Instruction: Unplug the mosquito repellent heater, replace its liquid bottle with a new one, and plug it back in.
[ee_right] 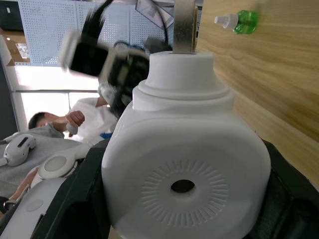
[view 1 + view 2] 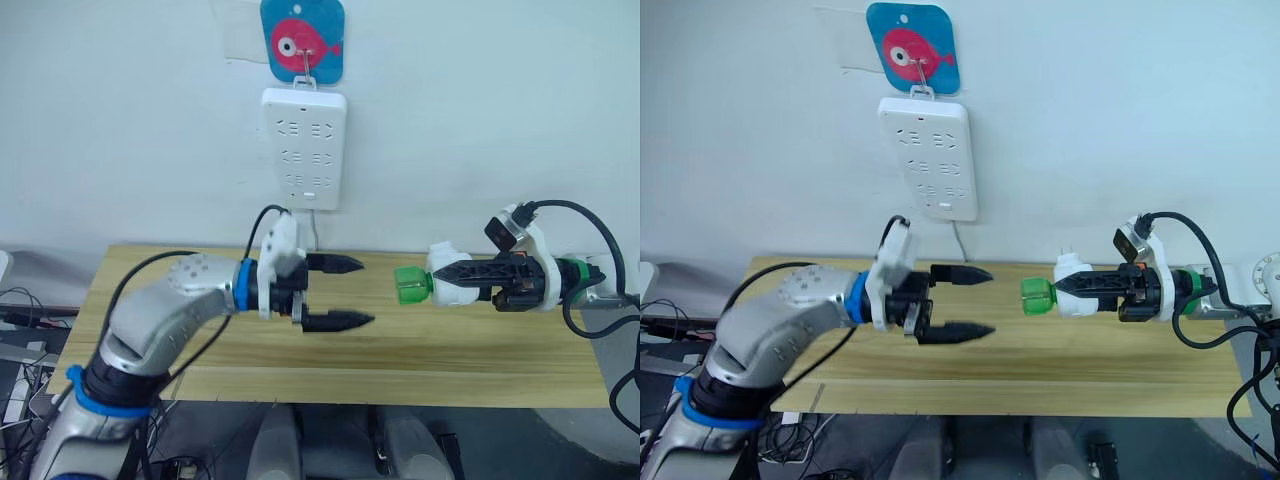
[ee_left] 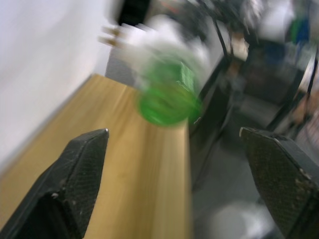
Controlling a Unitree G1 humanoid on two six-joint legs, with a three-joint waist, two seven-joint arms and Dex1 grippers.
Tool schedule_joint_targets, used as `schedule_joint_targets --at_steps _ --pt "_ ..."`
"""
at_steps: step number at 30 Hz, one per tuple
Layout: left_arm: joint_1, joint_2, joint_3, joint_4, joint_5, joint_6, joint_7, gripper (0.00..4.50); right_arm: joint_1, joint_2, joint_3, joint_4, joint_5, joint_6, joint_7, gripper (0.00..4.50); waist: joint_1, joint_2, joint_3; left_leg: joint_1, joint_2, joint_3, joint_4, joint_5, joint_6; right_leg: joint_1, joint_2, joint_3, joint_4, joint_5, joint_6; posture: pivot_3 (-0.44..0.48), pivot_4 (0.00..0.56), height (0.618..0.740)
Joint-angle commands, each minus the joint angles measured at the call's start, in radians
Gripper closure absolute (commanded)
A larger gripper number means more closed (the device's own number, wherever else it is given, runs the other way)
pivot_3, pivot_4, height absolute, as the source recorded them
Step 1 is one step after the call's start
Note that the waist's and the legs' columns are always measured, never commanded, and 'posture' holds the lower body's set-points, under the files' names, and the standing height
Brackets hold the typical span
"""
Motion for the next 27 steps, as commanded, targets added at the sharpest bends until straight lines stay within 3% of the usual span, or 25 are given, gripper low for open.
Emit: schedule_joint_targets --at_steps 1,8,13,19,27 --pt "0.024 -0.071 -0.007 0.1 0.304 -0.548 0.033 0.03 -0.02 -0.007 -0.022 -0.006 0.033 0.006 0.002 1.49 0.007 0.0 0.0 0.0 0.0 0.0 0.0 0.0 0.0 0.0 0.0 0.0 0.0 0.0 0.0 -0.087 0.22 0.74" --pt "0.001 -0.214 -0.051 0.318 0.54 -0.983 0.162 0.03 -0.033 0.028 -0.019 -0.01 0.033 -0.001 -0.005 1.49 0.023 0.001 -0.001 -0.001 -0.001 0.0 0.001 -0.002 0.003 0.0 -0.002 0.0 0.0 0.0 0.0 -0.085 0.216 0.74" --pt "-0.065 -0.265 -0.065 0.421 0.636 -1.099 0.242 0.03 -0.041 0.042 -0.022 -0.014 0.034 0.007 -0.003 1.49 0.024 0.001 -0.001 -0.002 -0.001 0.0 0.002 -0.002 0.004 0.0 -0.002 -0.001 0.001 0.001 0.0 -0.091 0.223 0.74" --pt "-0.086 -0.259 -0.089 0.47 0.68 -1.146 0.287 0.03 -0.042 0.041 -0.022 -0.01 0.034 0.011 -0.001 1.49 0.019 0.001 -0.001 -0.002 -0.001 0.0 0.002 -0.002 0.004 -0.001 -0.001 -0.001 0.002 0.001 0.0 -0.1 0.231 0.74" --pt "-0.093 -0.257 -0.116 0.479 0.667 -1.142 0.307 2.23 -0.051 0.045 -0.02 -0.006 0.034 0.016 0.003 1.49 0.02 0.001 -0.001 -0.002 -0.001 -0.001 0.002 -0.002 0.004 0.0 -0.002 -0.001 0.004 0.001 0.0 -0.104 0.24 0.74"
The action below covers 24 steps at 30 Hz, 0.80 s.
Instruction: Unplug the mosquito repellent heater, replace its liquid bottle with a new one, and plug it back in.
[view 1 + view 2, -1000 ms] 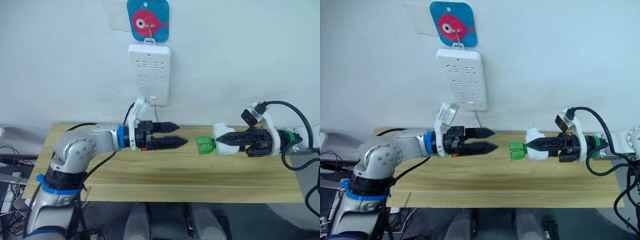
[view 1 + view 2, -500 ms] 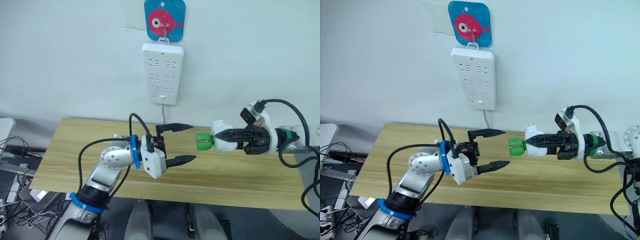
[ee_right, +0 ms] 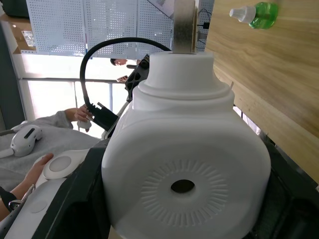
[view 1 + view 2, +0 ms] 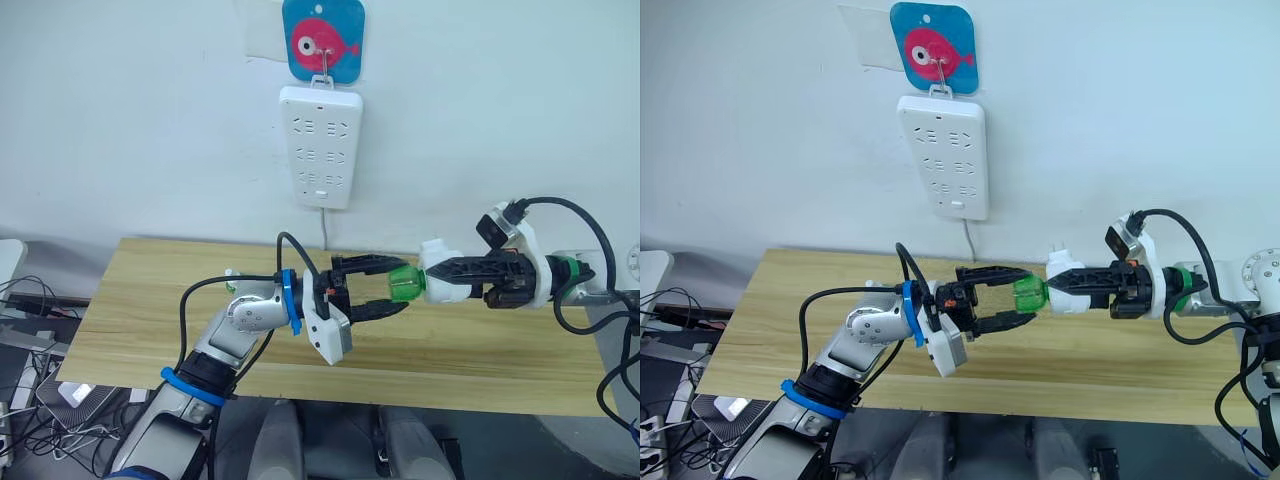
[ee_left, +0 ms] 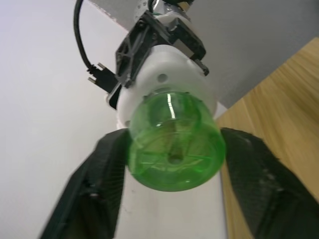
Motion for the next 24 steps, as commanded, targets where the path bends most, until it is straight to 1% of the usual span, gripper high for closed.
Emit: schedule_joint_targets --at_steps 1,4,5,7,8,10,11,13,15,16,17,19,20,22,24 --pt "-0.005 -0.006 -0.022 -0.017 -0.017 0.003 0.014 2.23 -0.025 -0.002 -0.02 -0.009 0.034 0.006 0.016 1.49 0.0 0.0 0.0 0.0 0.0 0.0 0.0 0.0 0.0 0.0 0.0 0.0 0.0 0.0 0.0 -0.104 0.242 0.74" --pt "0.01 -0.002 -0.058 -0.049 -0.162 0.092 -0.053 2.23 -0.027 -0.003 -0.02 -0.01 0.034 0.008 0.017 1.49 -0.001 0.0 0.0 0.0 0.0 0.0 0.001 0.0 0.0 0.0 0.0 0.0 0.001 0.0 0.0 -0.106 0.245 0.74" --pt "0.027 0.006 -0.073 -0.103 -0.282 0.258 -0.106 2.23 -0.027 -0.006 -0.019 -0.01 0.034 0.009 0.017 1.49 -0.001 0.0 0.0 0.0 0.0 0.0 0.001 0.0 0.0 0.0 0.0 0.0 0.001 0.0 0.0 -0.109 0.247 0.74" --pt "0.037 0.031 -0.071 -0.24 -0.562 0.707 -0.126 2.23 -0.025 -0.02 -0.02 -0.017 0.034 0.015 0.019 1.49 -0.006 0.0 0.0 0.0 0.0 0.0 0.001 0.0 0.0 0.0 0.0 0.0 0.002 0.0 0.0 -0.109 0.247 0.74" --pt "0.027 0.058 -0.064 -0.301 -0.707 0.919 -0.13 2.23 -0.024 -0.026 -0.023 -0.026 0.022 0.021 0.024 1.49 -0.01 0.0 0.0 0.0 0.0 -0.001 0.002 0.0 0.0 0.0 0.0 0.0 0.002 0.0 0.0 -0.11 0.249 0.74" --pt "-0.007 0.112 -0.031 -0.353 -0.974 1.303 -0.089 2.23 -0.019 -0.034 -0.032 -0.052 -0.02 0.04 0.049 1.49 -0.012 0.0 0.0 0.0 0.001 -0.003 0.003 0.0 0.0 0.0 0.001 -0.001 0.004 0.0 0.0 -0.11 0.252 0.74" --pt "-0.026 0.135 -0.006 -0.343 -1.128 1.482 -0.067 2.23 -0.018 -0.032 -0.035 -0.059 -0.038 0.047 0.059 1.49 -0.014 0.0 0.0 0.0 0.001 -0.005 0.005 0.0 0.0 0.0 0.001 -0.002 0.005 0.0 0.0 -0.109 0.255 0.74" --pt "-0.057 0.153 0.039 -0.295 -1.336 1.723 -0.026 2.23 -0.02 -0.025 -0.037 -0.062 -0.066 0.053 0.077 1.49 -0.022 0.0 0.0 0.0 0.001 -0.008 0.009 0.0 0.001 0.0 0.002 -0.003 0.009 -0.001 0.0 -0.11 0.256 0.74" --pt "-0.085 0.133 0.093 -0.197 -1.51 1.89 0.038 2.23 -0.026 -0.013 -0.039 -0.061 -0.096 0.056 0.092 1.49 -0.026 0.0 0.001 0.0 0.0 -0.008 0.012 0.0 0.001 0.001 0.002 -0.003 0.011 -0.001 0.0 -0.108 0.257 0.74" --pt "-0.1 0.109 0.122 -0.136 -1.596 1.948 0.094 2.23 -0.032 -0.006 -0.039 -0.055 -0.105 0.056 0.095 1.49 -0.027 -0.001 0.001 0.0 0.0 -0.008 0.013 0.0 0.001 0.001 0.002 -0.002 0.012 -0.001 0.0 -0.111 0.26 0.74" --pt "-0.111 0.09 0.145 -0.091 -1.658 1.99 0.139 2.23 -0.037 0.0 -0.04 -0.05 -0.113 0.057 0.099 1.49 -0.027 -0.001 0.001 0.0 0.0 -0.008 0.014 0.0 0.001 0.001 0.002 -0.002 0.013 -0.001 0.0 -0.112 0.261 0.74" --pt "-0.123 0.066 0.169 -0.048 -1.718 2.054 0.178 2.23 -0.044 0.008 -0.043 -0.045 -0.123 0.06 0.104 1.49 -0.03 -0.001 0.001 0.001 0.0 -0.007 0.014 0.0 0.001 0.001 0.002 -0.002 0.015 -0.001 0.001 -0.117 0.263 0.74" --pt "-0.124 0.057 0.178 -0.044 -1.729 2.075 0.19 2.23 -0.046 0.01 -0.044 -0.044 -0.124 0.061 0.106 1.49 -0.03 -0.001 0.001 0.001 0.0 -0.007 0.014 0.0 0.001 0.001 0.002 -0.002 0.015 -0.001 0.001 -0.117 0.263 0.74" --pt "-0.117 0.049 0.182 -0.076 -1.686 2.089 0.173 2.23 -0.044 0.011 -0.05 -0.05 -0.133 0.064 0.111 1.49 -0.031 -0.001 0.001 0.001 0.0 -0.007 0.014 0.0 0.001 0.0 0.003 -0.001 0.014 -0.001 0.0 -0.122 0.264 0.74" --pt "-0.113 0.032 0.201 -0.076 -1.67 2.091 0.174 1.51 -0.041 0.011 -0.055 -0.046 -0.133 0.063 0.11 1.49 -0.03 -0.001 0.001 0.001 0.0 -0.006 0.013 0.0 0.001 0.0 0.003 -0.001 0.013 -0.001 0.0 -0.125 0.266 0.74"
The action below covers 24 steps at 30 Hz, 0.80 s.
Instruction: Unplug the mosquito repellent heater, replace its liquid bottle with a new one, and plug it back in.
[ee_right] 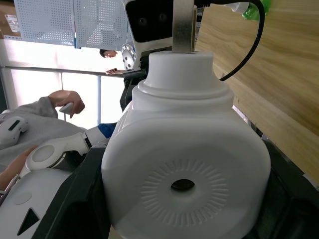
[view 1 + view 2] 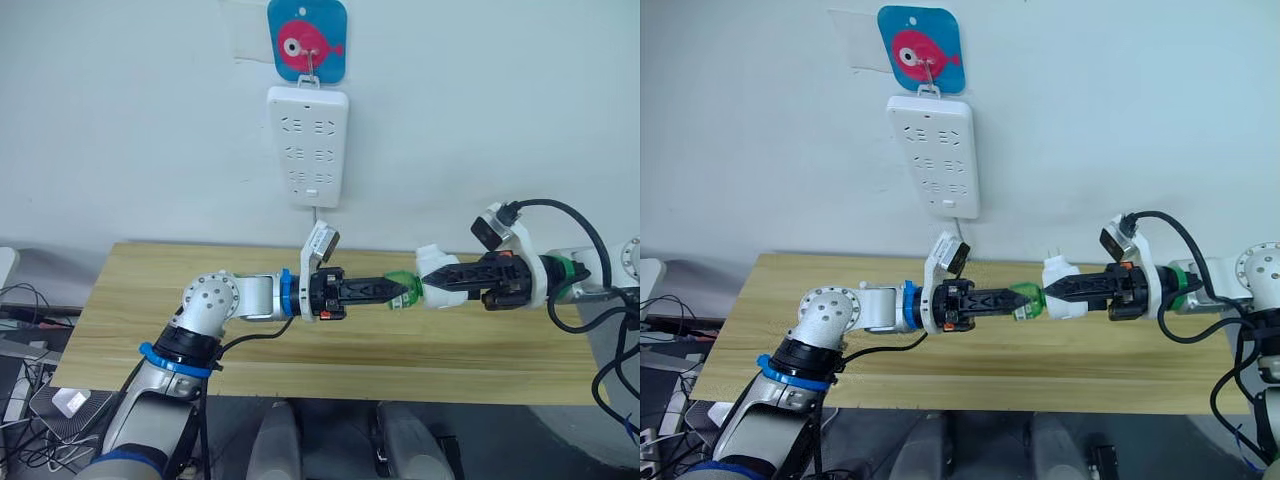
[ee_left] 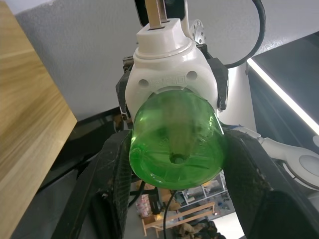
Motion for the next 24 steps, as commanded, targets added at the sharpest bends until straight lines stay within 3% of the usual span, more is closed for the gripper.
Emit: schedule_joint_targets --at_steps 1,5,10,12,15,19,21,24 --pt "0.001 -0.022 0.063 -0.019 0.022 0.011 0.003 1.25 -0.01 -0.013 -0.049 -0.012 0.012 0.018 0.023 1.49 0.0 0.0 0.0 0.0 0.0 0.001 0.0 0.0 0.0 0.0 0.0 0.0 -0.001 0.0 0.0 -0.125 0.266 0.74" --pt "-0.013 -0.032 0.114 -0.008 0.081 -0.005 -0.008 0.05 -0.009 -0.01 -0.062 0.001 0.006 0.018 0.022 1.49 0.002 0.0 0.0 0.0 0.0 0.001 0.0 0.0 0.0 0.0 0.0 0.001 -0.001 0.0 0.0 -0.127 0.267 0.74" --pt "0.021 0.051 0.16 -0.05 0.214 -0.047 -0.112 0.05 0.009 -0.006 -0.081 0.006 -0.009 0.011 0.016 1.49 0.0 0.0 0.0 0.0 0.0 0.002 0.0 0.0 0.0 0.0 0.0 0.002 -0.001 0.0 0.0 -0.132 0.264 0.74" --pt "0.046 0.106 0.154 -0.14 0.301 -0.12 -0.198 0.05 0.013 -0.007 -0.092 0.021 -0.015 0.01 0.013 1.49 -0.001 0.0 0.0 0.0 0.001 0.003 -0.001 0.0 0.0 -0.001 0.0 0.002 -0.001 0.0 0.0 -0.132 0.266 0.74" --pt "0.135 0.193 0.058 -0.376 0.61 -0.46 -0.392 0.05 0.009 -0.003 -0.108 0.04 -0.041 0.013 0.016 1.49 0.001 0.0 0.001 0.0 0.001 0.004 -0.003 0.001 -0.001 -0.001 0.0 0.003 -0.003 0.0 0.0 -0.126 0.266 0.74" --pt "0.26 0.209 -0.063 -0.418 1.065 -1.103 -0.558 0.05 0.005 0.004 -0.12 0.042 -0.06 0.031 0.025 1.49 0.012 0.001 0.001 0.001 0.0 0.006 -0.004 0.002 -0.004 0.0 -0.001 0.003 -0.006 0.0 0.0 -0.123 0.266 0.74" --pt "0.279 0.113 -0.034 -0.333 1.248 -1.442 -0.454 0.05 0.003 0.009 -0.125 0.039 -0.06 0.038 0.024 1.49 0.017 0.001 0.001 0.0 0.001 0.006 -0.004 0.002 -0.003 0.0 -0.001 0.004 -0.007 0.0 0.0 -0.127 0.266 0.74" --pt "0.284 0.062 -0.032 -0.203 1.405 -1.779 -0.418 0.05 -0.006 0.017 -0.132 0.04 -0.06 0.046 0.025 1.49 0.024 0.001 0.001 0.0 0.001 0.005 -0.003 0.0 0.0 0.0 -0.001 0.003 -0.007 0.0 0.0 -0.129 0.267 0.74"
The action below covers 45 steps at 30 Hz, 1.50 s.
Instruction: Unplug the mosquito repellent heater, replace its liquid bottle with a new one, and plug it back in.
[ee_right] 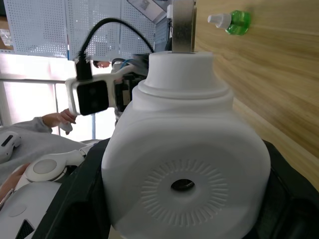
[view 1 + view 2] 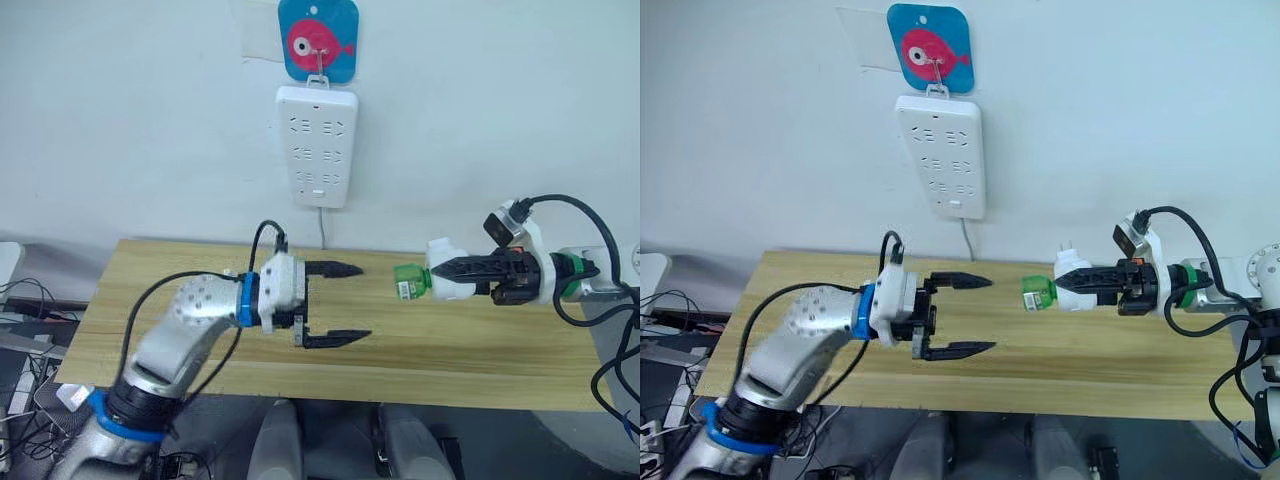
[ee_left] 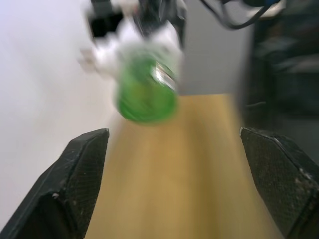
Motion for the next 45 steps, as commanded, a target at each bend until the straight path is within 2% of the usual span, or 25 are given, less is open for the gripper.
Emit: schedule_joint_targets --at_steps 1,5,8,17,24,27,32,34,37,39,41,42,43,45 --pt "-0.012 -0.031 0.019 0.119 0.181 -0.405 0.057 0.05 -0.015 0.0 -0.043 -0.013 0.027 0.018 0.023 1.49 0.0 0.0 0.0 0.0 0.0 0.0 0.0 0.0 0.0 0.0 0.0 0.001 0.0 0.0 0.0 -0.129 0.267 0.74" --pt "-0.071 -0.062 0.001 0.265 0.296 -0.629 0.129 0.05 -0.019 0.004 -0.04 -0.019 0.043 0.025 0.019 1.49 0.0 0.0 0.0 -0.001 0.0 0.001 0.0 -0.001 0.002 0.0 0.0 0.001 0.0 0.0 0.0 -0.13 0.267 0.74" --pt "-0.11 -0.081 -0.01 0.344 0.348 -0.714 0.18 0.05 -0.023 0.009 -0.037 -0.02 0.049 0.026 0.015 1.49 -0.001 0.0 0.0 -0.001 0.0 0.0 0.0 -0.001 0.002 -0.001 0.0 0.0 0.001 0.0 0.0 -0.133 0.266 0.74" --pt "-0.216 -0.16 -0.045 0.46 0.515 -0.809 0.337 0.05 -0.023 0.025 -0.029 -0.023 0.07 0.018 0.001 1.49 -0.006 0.0 0.0 -0.001 -0.001 0.0 0.001 -0.002 0.003 -0.001 -0.001 0.0 0.001 0.0 0.0 -0.132 0.265 0.74" --pt "-0.256 -0.149 -0.085 0.504 0.538 -0.847 0.395 0.05 -0.007 0.022 -0.026 -0.037 0.092 0.008 -0.011 1.49 -0.016 0.0 0.0 -0.001 0.0 0.0 0.001 -0.002 0.003 -0.001 0.0 0.0 0.002 0.0 0.0 -0.145 0.263 0.74" --pt "-0.263 -0.146 -0.098 0.499 0.533 -0.853 0.415 0.66 -0.003 0.02 -0.023 -0.041 0.105 0.005 -0.017 1.49 -0.016 0.0 0.0 -0.001 0.0 0.0 0.001 -0.002 0.003 -0.001 0.0 0.0 0.002 0.0 0.0 -0.146 0.264 0.74" --pt "-0.268 -0.134 -0.117 0.497 0.523 -0.847 0.428 2.21 0.004 0.016 -0.016 -0.044 0.131 -0.007 -0.033 1.49 -0.016 0.0 0.0 -0.001 0.0 0.0 0.001 -0.002 0.003 -0.001 0.0 0.0 0.003 0.0 0.0 -0.145 0.264 0.74" --pt "-0.268 -0.129 -0.129 0.495 0.505 -0.84 0.424 2.23 0.005 0.014 -0.013 -0.045 0.138 -0.01 -0.037 1.49 -0.016 0.0 0.0 -0.001 0.0 0.0 0.001 -0.002 0.003 -0.001 0.0 0.0 0.003 0.0 0.0 -0.145 0.263 0.74" --pt "-0.256 -0.119 -0.174 0.465 0.384 -0.758 0.372 2.23 0.007 0.01 -0.012 -0.048 0.146 -0.012 -0.041 1.49 -0.016 0.0 0.0 -0.001 0.0 0.0 0.001 -0.002 0.003 -0.001 0.0 0.0 0.003 0.0 0.0 -0.146 0.265 0.74" --pt "-0.222 -0.121 -0.203 0.354 0.154 -0.459 0.273 2.23 0.009 0.004 -0.014 -0.05 0.142 -0.011 -0.039 1.49 -0.018 0.0 0.0 -0.001 0.0 0.0 0.001 -0.002 0.003 -0.001 0.0 0.0 0.003 0.0 0.0 -0.148 0.266 0.74" --pt "-0.2 -0.084 -0.212 0.153 -0.169 0.015 0.23 2.23 0.015 -0.01 -0.019 -0.057 0.126 -0.003 -0.027 1.49 -0.021 0.001 0.0 -0.001 0.0 0.0 0.001 -0.002 0.003 -0.001 -0.001 0.0 0.004 0.0 0.0 -0.147 0.269 0.74" --pt "-0.201 -0.057 -0.205 0.069 -0.326 0.229 0.246 2.23 0.018 -0.017 -0.019 -0.059 0.122 0.002 -0.019 1.49 -0.02 0.001 0.001 -0.002 0.0 -0.001 0.001 -0.002 0.003 -0.001 0.0 -0.001 0.004 0.0 0.0 -0.146 0.27 0.74" --pt "-0.202 -0.04 -0.194 0.009 -0.432 0.384 0.26 2.23 0.02 -0.022 -0.019 -0.06 0.12 0.005 -0.013 1.49 -0.02 0.001 0.001 -0.002 0.0 -0.002 0.001 -0.002 0.003 -0.001 0.0 -0.001 0.004 0.0 0.0 -0.144 0.27 0.74" --pt "-0.229 0.014 -0.144 -0.046 -0.81 0.737 0.353 2.23 0.021 -0.03 -0.017 -0.064 0.115 0.015 0.002 1.49 -0.024 0.001 0.001 -0.002 0.0 -0.004 0.001 -0.002 0.003 -0.001 0.0 -0.002 0.004 0.0 0.0 -0.136 0.27 0.74"
